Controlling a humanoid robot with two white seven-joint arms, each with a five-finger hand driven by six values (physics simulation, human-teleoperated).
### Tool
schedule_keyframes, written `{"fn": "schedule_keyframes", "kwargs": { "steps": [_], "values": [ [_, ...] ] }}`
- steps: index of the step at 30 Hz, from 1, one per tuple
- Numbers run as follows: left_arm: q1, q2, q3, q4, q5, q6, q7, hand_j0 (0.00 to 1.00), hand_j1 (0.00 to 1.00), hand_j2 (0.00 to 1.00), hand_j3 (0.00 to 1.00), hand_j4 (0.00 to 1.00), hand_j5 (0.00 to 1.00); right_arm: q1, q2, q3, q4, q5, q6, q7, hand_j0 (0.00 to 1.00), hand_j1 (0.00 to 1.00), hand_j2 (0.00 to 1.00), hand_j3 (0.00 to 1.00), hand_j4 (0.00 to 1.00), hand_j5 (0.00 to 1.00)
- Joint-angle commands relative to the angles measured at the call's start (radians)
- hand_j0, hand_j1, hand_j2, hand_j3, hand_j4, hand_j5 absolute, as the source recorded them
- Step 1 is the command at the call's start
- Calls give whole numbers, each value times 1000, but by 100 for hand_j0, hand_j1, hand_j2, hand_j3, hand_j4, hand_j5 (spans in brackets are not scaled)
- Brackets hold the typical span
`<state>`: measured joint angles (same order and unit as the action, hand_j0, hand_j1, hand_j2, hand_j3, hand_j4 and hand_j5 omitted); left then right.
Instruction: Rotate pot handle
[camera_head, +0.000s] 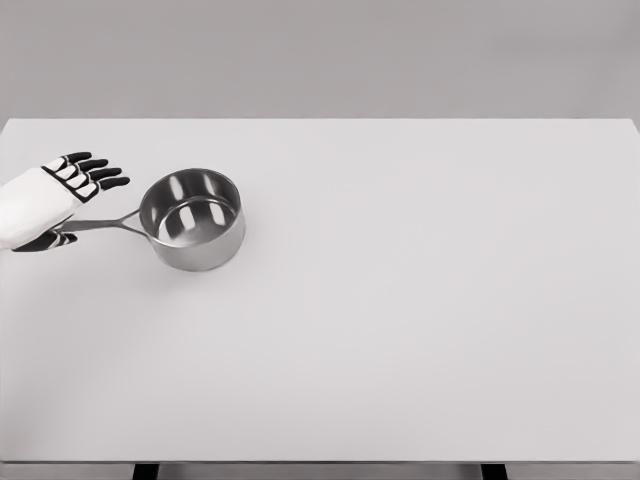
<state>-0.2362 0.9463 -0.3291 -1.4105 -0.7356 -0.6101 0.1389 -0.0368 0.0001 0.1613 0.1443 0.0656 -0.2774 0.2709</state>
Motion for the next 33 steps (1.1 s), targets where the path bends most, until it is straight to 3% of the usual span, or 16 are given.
{"fn": "schedule_keyframes", "kwargs": {
  "steps": [1,33],
  "values": [
    [-2,2,1,1,7,-1,1,100,100,100,100,100,100,0,0,0,0,0,0,1,100,100,100,100,100,100],
    [-20,0,41,7,-47,-1,1,100,100,100,100,100,100,0,0,0,0,0,0,1,100,100,100,100,100,100]
  ]
}}
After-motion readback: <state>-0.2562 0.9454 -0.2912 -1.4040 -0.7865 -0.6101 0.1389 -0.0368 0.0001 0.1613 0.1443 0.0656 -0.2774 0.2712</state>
